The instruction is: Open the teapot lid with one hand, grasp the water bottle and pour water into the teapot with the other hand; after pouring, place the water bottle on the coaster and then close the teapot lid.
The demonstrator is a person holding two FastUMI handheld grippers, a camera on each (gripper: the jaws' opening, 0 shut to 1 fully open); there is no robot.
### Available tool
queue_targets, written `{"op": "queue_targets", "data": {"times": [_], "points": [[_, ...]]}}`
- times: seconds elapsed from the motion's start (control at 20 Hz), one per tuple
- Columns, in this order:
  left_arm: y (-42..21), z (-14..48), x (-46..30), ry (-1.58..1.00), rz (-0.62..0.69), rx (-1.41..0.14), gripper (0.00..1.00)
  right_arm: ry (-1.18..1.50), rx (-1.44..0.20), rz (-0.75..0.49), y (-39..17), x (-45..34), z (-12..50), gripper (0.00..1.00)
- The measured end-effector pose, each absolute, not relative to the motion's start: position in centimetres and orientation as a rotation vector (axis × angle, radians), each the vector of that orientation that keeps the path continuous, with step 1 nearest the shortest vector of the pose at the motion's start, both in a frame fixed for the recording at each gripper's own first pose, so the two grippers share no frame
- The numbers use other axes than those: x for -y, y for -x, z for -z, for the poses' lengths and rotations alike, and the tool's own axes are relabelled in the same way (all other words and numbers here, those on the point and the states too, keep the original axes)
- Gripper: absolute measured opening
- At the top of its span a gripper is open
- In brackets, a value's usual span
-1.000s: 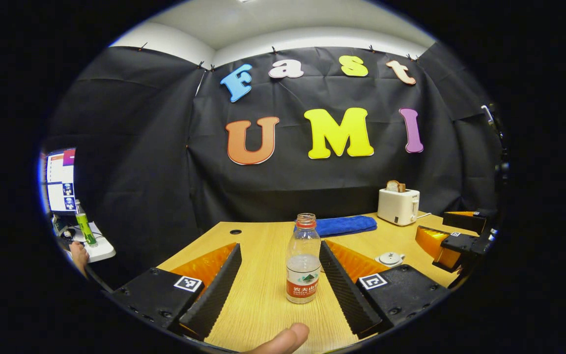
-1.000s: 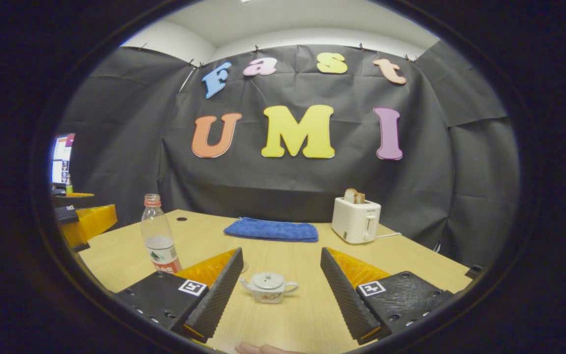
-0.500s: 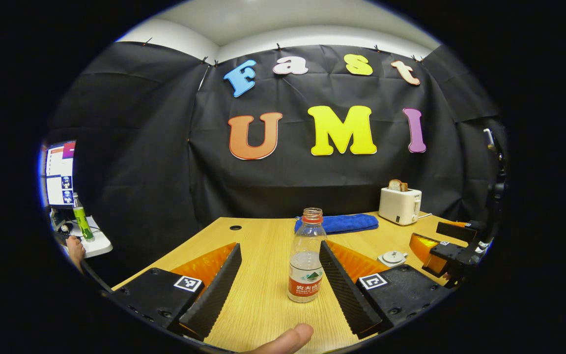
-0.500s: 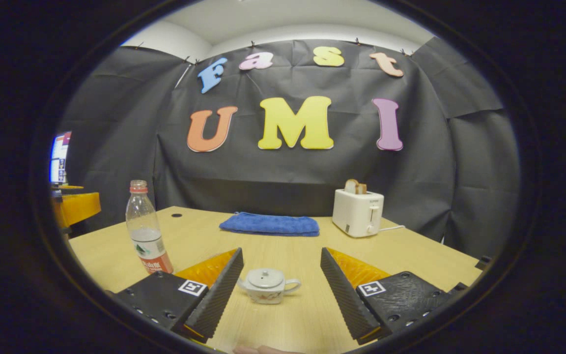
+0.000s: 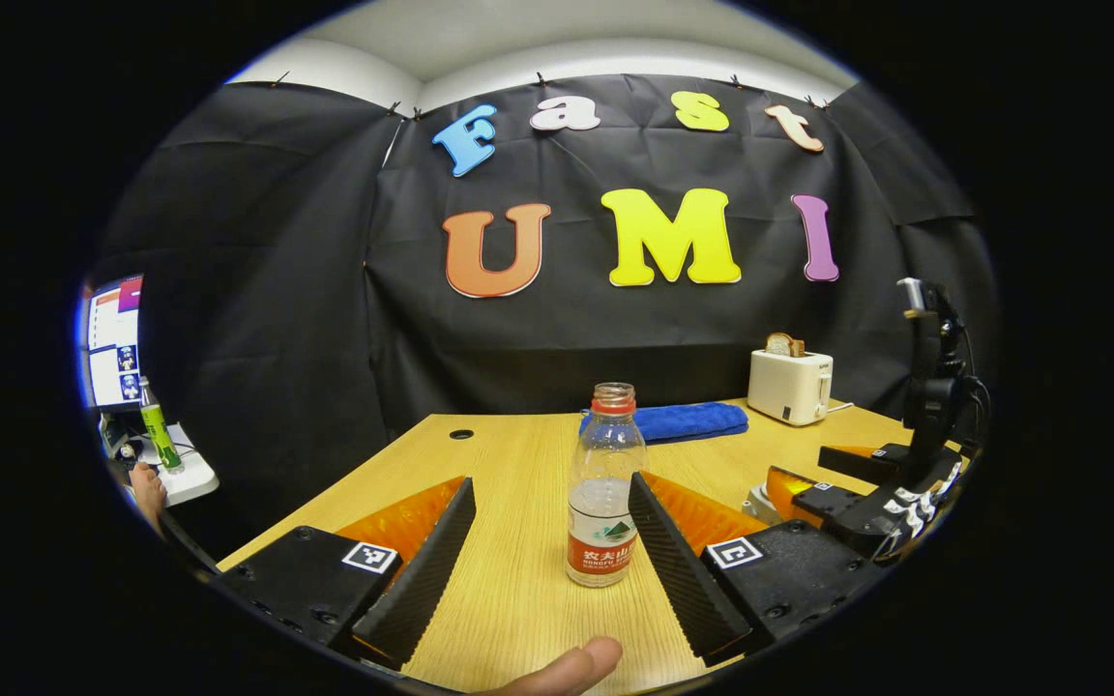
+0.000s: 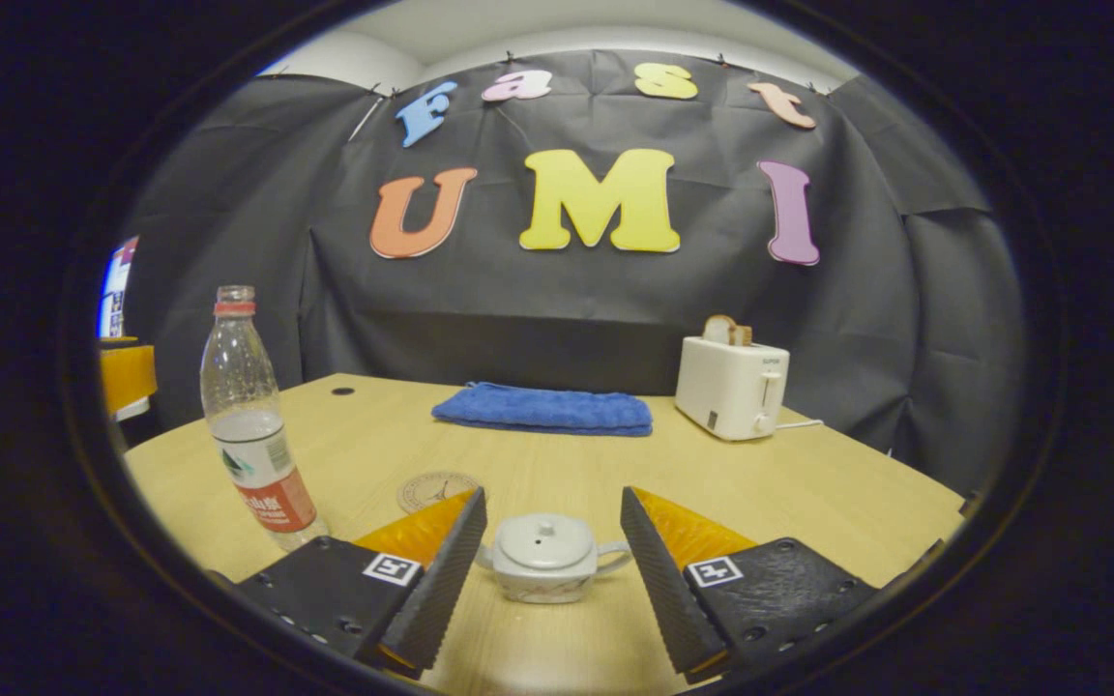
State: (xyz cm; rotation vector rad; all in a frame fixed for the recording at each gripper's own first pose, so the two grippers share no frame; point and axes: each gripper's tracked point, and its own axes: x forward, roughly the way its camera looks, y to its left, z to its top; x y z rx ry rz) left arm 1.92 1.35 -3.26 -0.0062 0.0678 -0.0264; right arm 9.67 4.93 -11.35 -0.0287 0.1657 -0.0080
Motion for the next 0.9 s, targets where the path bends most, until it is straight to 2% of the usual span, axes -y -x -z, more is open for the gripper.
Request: {"op": "queue_targets", "data": {"times": [0.15,0.2,0.45,0.9], "points": [[-2.1,3.6,-1.3,-0.006,0.027,-0.074,1.00,-0.003,-0.176,0.022,-10.6,-4.8,12.1,0.69],[-2.3,3.8,-1.2,-0.001,0.026,-0.080,1.00,-0.012,-0.175,0.017,-10.9,-5.1,12.2,0.58],[-2.6,4.7,-1.2,0.019,0.025,-0.108,1.00,0.009,-0.168,-0.009,-11.6,-5.8,12.5,0.33],[-2.7,5.2,-0.2,0.018,0.046,-0.117,1.00,0.026,-0.169,-0.035,-11.8,-5.8,12.8,0.32]]}}
